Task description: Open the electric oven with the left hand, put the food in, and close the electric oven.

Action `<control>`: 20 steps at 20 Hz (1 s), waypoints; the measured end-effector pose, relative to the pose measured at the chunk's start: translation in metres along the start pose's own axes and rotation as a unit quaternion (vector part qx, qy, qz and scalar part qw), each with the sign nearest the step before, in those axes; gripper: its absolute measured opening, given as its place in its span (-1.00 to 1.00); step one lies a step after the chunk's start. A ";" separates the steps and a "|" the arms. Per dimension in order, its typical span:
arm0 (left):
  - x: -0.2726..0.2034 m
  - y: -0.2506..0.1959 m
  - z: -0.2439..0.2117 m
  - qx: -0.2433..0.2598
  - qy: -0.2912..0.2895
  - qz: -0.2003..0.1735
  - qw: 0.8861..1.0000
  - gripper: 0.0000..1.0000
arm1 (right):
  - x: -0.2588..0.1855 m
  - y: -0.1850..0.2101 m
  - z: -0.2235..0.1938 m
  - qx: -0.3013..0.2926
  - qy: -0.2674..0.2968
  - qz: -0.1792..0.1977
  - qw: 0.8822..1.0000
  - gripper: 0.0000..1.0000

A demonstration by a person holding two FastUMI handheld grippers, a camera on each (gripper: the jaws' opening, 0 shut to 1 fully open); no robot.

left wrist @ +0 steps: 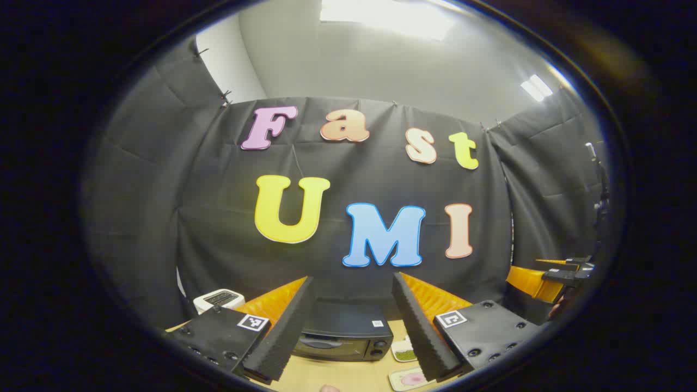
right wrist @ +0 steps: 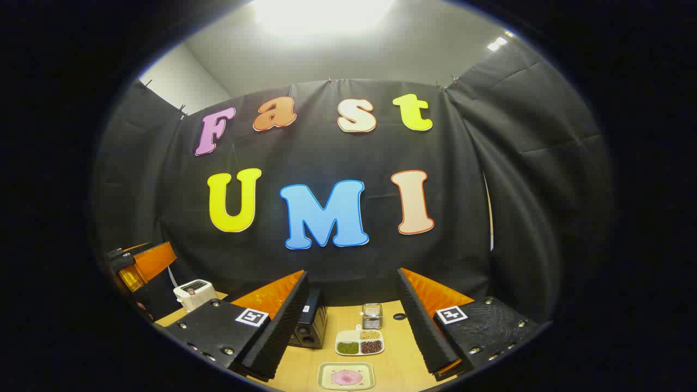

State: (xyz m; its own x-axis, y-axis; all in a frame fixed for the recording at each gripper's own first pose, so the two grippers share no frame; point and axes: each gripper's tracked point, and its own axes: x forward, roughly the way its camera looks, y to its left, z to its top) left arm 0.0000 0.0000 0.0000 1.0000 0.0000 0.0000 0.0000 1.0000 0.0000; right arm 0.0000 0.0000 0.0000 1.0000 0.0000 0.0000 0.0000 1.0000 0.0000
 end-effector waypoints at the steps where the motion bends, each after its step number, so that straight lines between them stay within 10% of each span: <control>1: 0.002 -0.001 -0.002 0.001 0.001 0.002 1.000 0.82 | 0.002 -0.001 -0.001 0.001 0.002 0.003 1.000 0.93; 20: 0.041 0.000 -0.051 0.012 0.049 -0.005 0.999 0.82 | 0.019 -0.013 -0.019 -0.005 0.014 -0.004 1.000 0.92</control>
State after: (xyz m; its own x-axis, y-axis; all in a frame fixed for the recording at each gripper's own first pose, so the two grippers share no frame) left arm 0.0415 -0.0005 -0.0510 0.9952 -0.0092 -0.0978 0.0116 0.9997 0.0234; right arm 0.0192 -0.0128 -0.0192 0.9996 -0.0079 -0.0288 0.0076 0.9999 -0.0104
